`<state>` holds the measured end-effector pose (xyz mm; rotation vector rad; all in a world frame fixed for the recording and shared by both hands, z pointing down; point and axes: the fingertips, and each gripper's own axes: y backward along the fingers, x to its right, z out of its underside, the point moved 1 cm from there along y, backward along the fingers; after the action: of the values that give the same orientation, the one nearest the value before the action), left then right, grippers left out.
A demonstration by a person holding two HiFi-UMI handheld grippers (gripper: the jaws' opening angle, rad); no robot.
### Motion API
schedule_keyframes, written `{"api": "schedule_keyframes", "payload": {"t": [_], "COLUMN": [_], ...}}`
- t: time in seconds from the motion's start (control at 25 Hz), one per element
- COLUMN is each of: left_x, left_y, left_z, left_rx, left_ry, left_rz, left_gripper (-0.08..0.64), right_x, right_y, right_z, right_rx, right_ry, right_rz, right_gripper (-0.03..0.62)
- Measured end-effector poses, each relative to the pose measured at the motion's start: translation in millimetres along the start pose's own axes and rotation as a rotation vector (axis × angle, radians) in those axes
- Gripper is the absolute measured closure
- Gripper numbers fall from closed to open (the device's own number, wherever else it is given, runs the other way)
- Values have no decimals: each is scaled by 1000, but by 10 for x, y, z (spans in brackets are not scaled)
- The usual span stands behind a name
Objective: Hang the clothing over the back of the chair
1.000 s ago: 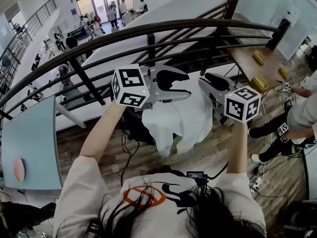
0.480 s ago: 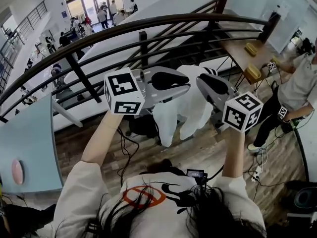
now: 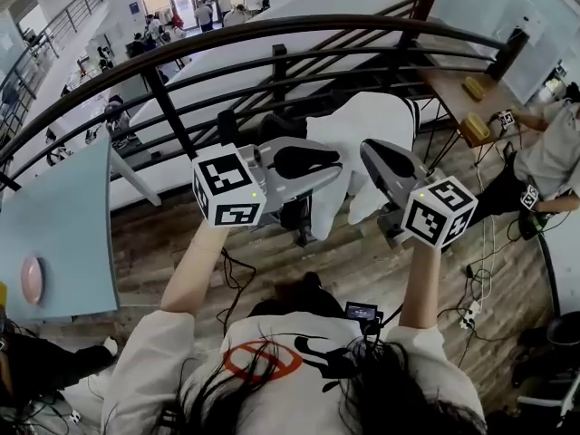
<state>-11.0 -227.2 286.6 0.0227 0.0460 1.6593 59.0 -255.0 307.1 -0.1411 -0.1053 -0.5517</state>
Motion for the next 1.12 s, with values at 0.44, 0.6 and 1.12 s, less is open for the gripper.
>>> {"api": "schedule_keyframes", "payload": {"t": [0.44,0.6,1.12], "left_x": [546,711,1414], "left_y": [348,287,-72], "left_z": [476,501,545], "left_rx": [-63,-61,-45], "left_ry": [16,11,25], "left_rz": [-131,-154,-227], "left_gripper": [390,390,390], "right_x": [-710,-846,-1117], "right_y": [129,286,1100], "right_z": [387,457,682], "right_rx": [5,-10,-29], "right_ry": [-53,-47,-42], "right_rz": [-11,-12,-30], "right_gripper": [571,571,571]}}
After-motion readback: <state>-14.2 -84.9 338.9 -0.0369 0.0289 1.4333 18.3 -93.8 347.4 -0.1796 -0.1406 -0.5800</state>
